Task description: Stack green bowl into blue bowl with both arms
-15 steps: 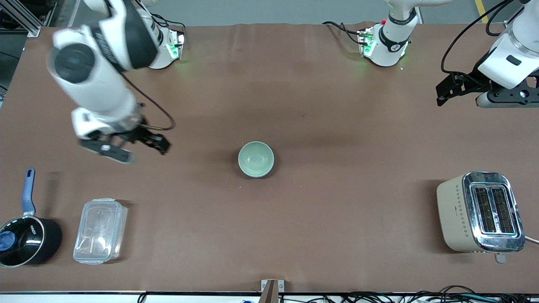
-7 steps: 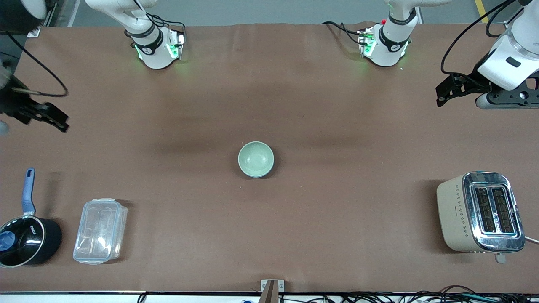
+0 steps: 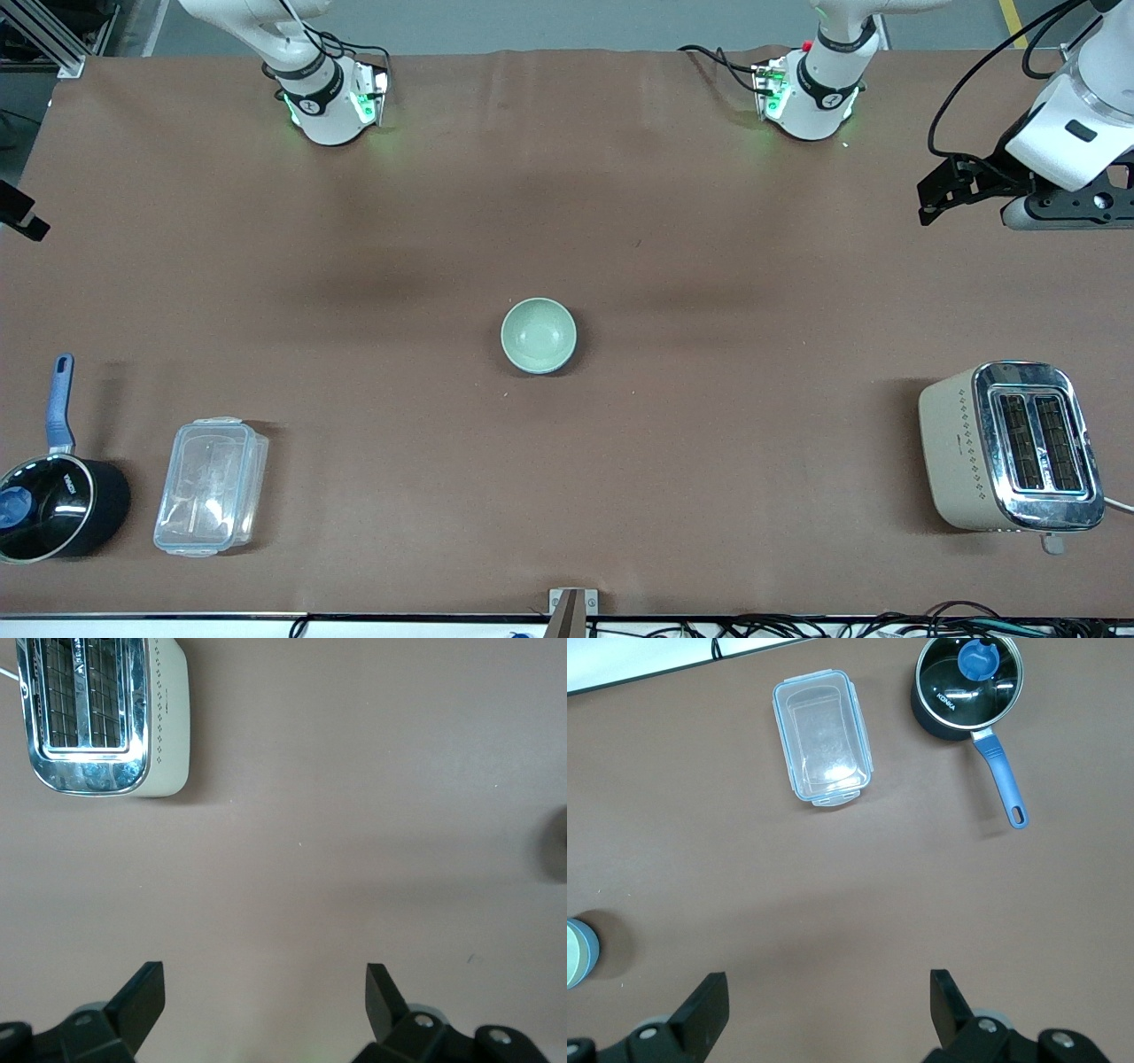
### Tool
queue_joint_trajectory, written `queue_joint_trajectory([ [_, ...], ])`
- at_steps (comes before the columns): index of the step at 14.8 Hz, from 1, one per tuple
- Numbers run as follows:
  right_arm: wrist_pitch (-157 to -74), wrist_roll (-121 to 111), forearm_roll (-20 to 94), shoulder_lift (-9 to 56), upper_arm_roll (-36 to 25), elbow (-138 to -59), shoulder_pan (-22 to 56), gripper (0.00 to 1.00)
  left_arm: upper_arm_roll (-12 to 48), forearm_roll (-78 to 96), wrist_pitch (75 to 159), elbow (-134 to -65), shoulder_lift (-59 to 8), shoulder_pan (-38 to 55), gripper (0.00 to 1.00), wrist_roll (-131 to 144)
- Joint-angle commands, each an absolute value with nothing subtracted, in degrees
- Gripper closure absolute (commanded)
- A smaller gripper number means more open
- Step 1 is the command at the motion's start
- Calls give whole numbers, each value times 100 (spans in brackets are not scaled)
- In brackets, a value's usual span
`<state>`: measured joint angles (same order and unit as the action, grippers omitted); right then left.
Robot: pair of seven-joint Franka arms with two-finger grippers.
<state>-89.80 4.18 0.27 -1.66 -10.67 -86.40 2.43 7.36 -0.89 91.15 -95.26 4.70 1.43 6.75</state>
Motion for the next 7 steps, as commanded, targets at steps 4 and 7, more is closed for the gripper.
queue_joint_trajectory([
  [4, -8895, 299, 132, -70, -984, -8455, 220, 0, 694, -70, 9062, -9378, 413, 149, 0, 598],
  [7, -8886, 176, 132, -79, -984, -8455, 228, 0, 694, -70, 9062, -9378, 413, 149, 0, 598],
])
